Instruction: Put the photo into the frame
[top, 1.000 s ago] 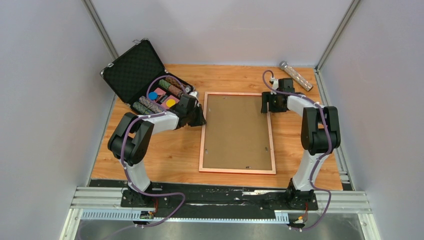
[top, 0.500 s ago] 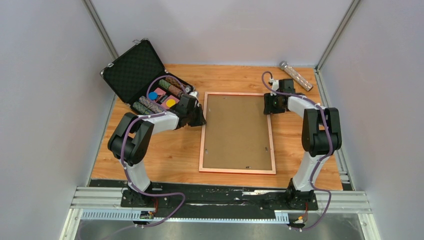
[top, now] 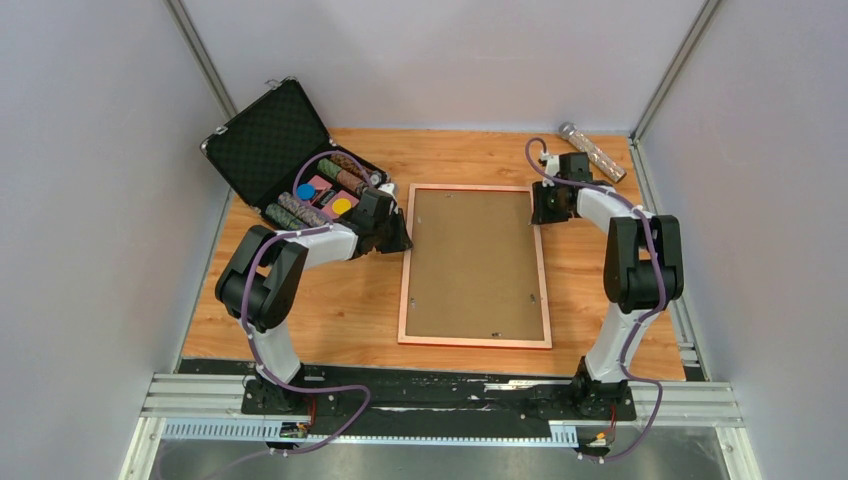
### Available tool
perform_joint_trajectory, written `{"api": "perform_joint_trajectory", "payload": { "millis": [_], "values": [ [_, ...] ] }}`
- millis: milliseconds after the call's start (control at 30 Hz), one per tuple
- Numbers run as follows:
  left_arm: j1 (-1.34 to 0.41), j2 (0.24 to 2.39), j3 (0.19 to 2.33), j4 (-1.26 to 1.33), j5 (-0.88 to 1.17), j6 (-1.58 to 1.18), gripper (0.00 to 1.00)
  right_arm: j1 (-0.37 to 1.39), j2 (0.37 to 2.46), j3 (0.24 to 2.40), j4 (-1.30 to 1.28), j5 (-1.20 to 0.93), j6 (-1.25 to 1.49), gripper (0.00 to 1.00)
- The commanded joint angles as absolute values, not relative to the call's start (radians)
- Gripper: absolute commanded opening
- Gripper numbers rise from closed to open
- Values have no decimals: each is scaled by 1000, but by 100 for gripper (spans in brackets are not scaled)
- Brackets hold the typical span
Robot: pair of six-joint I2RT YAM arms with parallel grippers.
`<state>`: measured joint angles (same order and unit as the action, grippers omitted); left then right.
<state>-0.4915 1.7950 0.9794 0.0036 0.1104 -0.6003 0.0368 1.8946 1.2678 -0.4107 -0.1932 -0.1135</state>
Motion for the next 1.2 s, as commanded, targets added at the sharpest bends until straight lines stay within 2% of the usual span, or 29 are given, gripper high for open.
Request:
{"api": "perform_joint_trajectory", "payload": {
  "millis": [0,167,300,400,700,967,1167],
  "values": [
    [-496,1759,972,34,97,-602,7,25,1891,1322,-396,-206,-92,30],
    [-495,1754,970,35,99,-601,7,20,1887,1323,-393,-235,-68,29],
    [-495,1750,968,35,97,-602,7,18,1848,1298,-394,-270,-73,44],
    [-495,1756,971,36,100,-603,7,18,1828,1281,-401,-273,-84,49],
    [-495,1762,974,35,102,-605,7,18,1859,1256,-404,-259,-114,48],
    [-496,1765,974,34,100,-605,7,23,1889,1270,-403,-265,-112,42],
    [-495,1766,976,33,100,-605,8,33,1900,1268,-403,-249,-115,42]
  ]
}}
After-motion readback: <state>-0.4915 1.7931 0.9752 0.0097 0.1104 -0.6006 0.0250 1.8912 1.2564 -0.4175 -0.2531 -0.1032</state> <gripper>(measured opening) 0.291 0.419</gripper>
